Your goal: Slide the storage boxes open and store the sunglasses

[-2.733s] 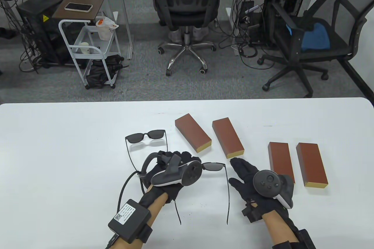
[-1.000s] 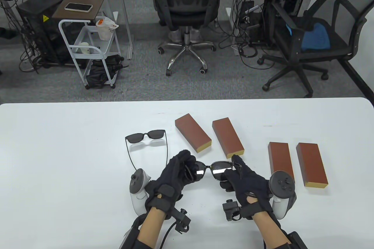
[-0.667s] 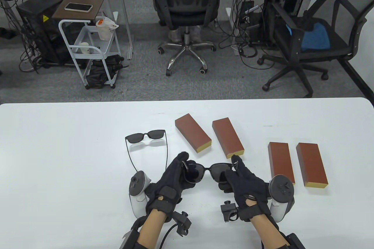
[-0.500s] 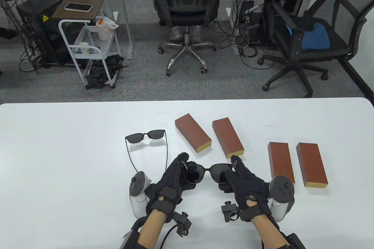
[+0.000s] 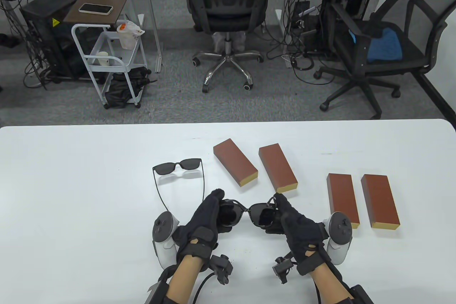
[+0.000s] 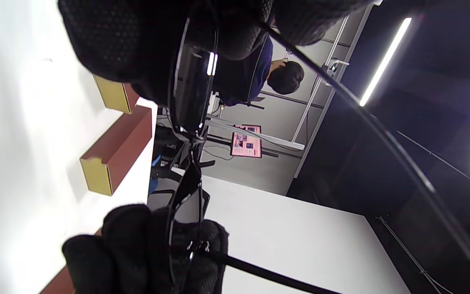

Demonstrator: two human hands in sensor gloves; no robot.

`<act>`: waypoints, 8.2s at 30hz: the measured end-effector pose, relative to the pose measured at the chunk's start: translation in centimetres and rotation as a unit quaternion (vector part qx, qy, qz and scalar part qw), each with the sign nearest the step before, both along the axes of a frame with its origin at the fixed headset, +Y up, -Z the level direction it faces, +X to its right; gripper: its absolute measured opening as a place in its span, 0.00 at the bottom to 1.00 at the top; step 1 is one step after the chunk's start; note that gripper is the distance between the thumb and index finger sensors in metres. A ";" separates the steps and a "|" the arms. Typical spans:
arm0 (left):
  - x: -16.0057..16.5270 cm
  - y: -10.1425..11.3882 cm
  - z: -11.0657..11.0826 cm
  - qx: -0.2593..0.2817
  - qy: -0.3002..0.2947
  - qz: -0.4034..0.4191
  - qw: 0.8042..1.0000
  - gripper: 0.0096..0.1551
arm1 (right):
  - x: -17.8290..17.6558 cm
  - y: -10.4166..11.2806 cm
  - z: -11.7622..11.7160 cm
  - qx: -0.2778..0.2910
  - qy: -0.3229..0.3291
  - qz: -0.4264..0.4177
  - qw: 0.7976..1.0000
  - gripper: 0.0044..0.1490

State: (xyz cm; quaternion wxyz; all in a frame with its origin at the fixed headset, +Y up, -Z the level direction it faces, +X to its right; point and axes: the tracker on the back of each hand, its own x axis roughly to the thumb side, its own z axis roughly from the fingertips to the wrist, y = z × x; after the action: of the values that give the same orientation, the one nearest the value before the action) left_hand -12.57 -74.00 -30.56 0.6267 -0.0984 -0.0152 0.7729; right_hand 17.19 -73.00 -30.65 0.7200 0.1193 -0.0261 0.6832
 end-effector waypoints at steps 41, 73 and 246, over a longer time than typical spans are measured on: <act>1.0 -0.8 -0.1 0.019 -0.019 -0.029 0.999 0.34 | 1.9 -0.9 0.0 -0.067 -0.107 0.057 0.990 0.39; 1.8 -0.5 -0.3 0.022 -0.093 -0.025 0.995 0.30 | 3.5 -0.3 -0.1 -0.058 -0.178 0.155 0.970 0.30; -2.7 2.7 -1.7 0.240 -0.138 -0.406 0.871 0.59 | 2.0 3.5 -1.1 0.082 0.109 0.349 0.927 0.55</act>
State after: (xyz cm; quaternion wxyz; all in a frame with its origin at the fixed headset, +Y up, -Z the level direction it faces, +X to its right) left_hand -15.23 -71.27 -32.22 0.8813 -0.0483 -0.2451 0.4012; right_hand 19.19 -69.50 -31.76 0.4220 0.2535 0.0401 0.8695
